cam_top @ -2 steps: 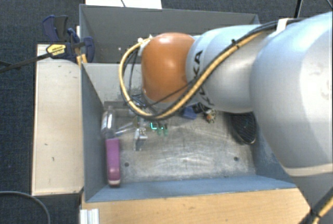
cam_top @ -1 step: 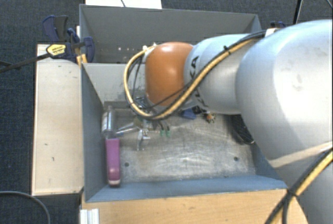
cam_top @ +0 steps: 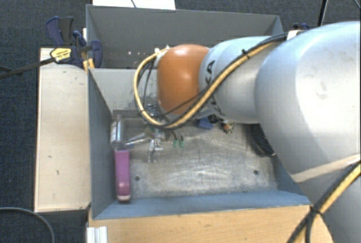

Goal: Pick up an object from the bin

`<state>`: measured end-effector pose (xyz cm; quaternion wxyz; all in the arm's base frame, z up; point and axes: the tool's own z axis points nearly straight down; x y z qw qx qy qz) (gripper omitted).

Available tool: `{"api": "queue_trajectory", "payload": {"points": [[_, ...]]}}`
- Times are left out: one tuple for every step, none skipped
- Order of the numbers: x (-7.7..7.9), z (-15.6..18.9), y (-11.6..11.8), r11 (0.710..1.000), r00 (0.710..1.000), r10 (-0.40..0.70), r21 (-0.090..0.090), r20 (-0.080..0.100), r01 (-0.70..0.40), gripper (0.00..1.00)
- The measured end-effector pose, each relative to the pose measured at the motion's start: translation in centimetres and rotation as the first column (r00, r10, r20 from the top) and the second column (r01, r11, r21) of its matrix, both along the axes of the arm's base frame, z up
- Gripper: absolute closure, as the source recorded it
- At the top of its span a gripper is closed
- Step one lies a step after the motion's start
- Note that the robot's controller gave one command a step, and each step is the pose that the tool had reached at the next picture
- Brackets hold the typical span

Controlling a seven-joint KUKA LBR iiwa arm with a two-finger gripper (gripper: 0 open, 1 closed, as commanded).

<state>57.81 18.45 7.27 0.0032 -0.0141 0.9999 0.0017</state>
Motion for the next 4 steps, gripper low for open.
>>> {"api": "queue_trajectory", "payload": {"points": [[0.12,0.09,0.05,1.0,1.0,-0.007,0.0,0.001,0.007,0.0],[0.24,0.16,0.1,1.0,1.0,-0.015,0.001,0.002,0.015,0.0],[0.38,0.23,0.14,1.0,1.0,-0.022,0.001,0.004,0.022,0.0],[0.42,0.38,0.23,1.0,1.0,-0.025,0.002,0.004,0.025,1.0]]}}
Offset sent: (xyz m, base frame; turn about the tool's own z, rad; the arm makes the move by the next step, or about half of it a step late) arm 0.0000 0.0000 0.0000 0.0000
